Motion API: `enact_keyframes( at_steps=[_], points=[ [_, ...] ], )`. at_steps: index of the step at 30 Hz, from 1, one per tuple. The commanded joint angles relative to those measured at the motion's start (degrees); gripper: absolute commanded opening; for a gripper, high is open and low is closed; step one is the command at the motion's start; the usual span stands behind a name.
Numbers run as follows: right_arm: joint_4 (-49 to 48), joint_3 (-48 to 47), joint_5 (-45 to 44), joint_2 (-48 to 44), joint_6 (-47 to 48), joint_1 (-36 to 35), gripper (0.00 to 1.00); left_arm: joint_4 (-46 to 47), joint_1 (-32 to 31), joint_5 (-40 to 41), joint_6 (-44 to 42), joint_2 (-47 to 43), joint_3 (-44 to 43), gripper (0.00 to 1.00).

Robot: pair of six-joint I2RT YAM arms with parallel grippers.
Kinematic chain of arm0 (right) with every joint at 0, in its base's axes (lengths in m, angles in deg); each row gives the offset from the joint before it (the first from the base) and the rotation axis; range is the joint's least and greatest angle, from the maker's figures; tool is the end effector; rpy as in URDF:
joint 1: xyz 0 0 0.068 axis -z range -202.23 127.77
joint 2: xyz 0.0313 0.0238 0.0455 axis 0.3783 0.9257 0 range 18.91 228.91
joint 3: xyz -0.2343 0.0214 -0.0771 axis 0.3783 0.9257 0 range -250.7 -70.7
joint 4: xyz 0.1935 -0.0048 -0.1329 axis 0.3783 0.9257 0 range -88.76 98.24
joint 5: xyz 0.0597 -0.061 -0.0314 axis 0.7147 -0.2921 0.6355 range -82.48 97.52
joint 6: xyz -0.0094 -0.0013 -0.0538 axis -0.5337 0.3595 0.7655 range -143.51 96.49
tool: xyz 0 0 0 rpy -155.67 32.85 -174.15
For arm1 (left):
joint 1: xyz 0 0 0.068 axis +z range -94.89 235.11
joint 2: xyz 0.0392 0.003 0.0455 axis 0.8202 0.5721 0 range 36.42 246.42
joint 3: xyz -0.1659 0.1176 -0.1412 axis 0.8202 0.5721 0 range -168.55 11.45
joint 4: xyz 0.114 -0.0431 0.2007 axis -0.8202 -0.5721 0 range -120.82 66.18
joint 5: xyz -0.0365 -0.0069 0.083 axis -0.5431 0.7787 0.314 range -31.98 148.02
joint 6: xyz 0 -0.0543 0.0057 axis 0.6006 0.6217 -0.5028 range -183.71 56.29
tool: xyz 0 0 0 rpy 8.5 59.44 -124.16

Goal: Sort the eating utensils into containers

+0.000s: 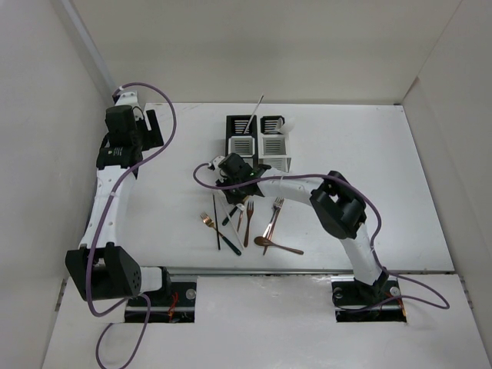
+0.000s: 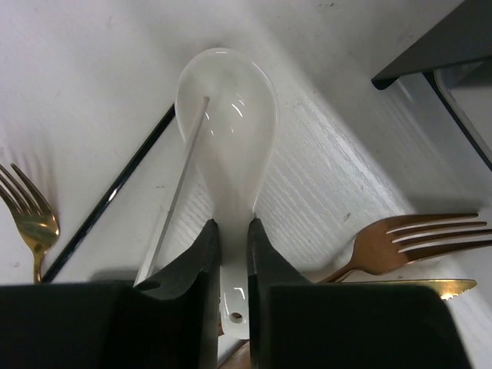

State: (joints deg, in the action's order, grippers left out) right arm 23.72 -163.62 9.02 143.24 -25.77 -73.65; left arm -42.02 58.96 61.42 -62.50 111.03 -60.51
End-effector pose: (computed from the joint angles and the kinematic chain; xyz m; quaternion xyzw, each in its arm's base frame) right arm 0.2707 0.3408 0.1590 -0.3991 0.8628 0.1511 0.2709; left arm 0.2783 0.0210 0.3534 -0.0532 0.8214 0.0375 0.5666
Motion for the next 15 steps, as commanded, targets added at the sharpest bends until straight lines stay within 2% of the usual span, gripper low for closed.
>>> enact_keyframes(
  at_steps=[1, 3, 9, 15],
  points=[
    [0.5, -0.7, -0.1, 1.3, -0.4, -0.3, 0.09, 1.9, 0.2, 0.4, 0.1, -1.9, 0.3, 0.73],
    [0.5, -0.7, -0.6, 0.5, -0.4, -0.3, 0.00, 1.9, 0.2, 0.4, 0.1, -1.9, 0.3, 0.73],
    [-0.5, -1.3, -2.4, -6.7, 1.4, -0.3, 0.00, 1.9, 0.2, 0.4, 0.1, -1.4, 0.3, 0.73],
    [-0.5, -1.8, -10.2, -14.7, 3.9, -0.3, 0.00, 1.9, 0.7, 0.4, 0.1, -0.3, -0.2, 0.73]
  ],
)
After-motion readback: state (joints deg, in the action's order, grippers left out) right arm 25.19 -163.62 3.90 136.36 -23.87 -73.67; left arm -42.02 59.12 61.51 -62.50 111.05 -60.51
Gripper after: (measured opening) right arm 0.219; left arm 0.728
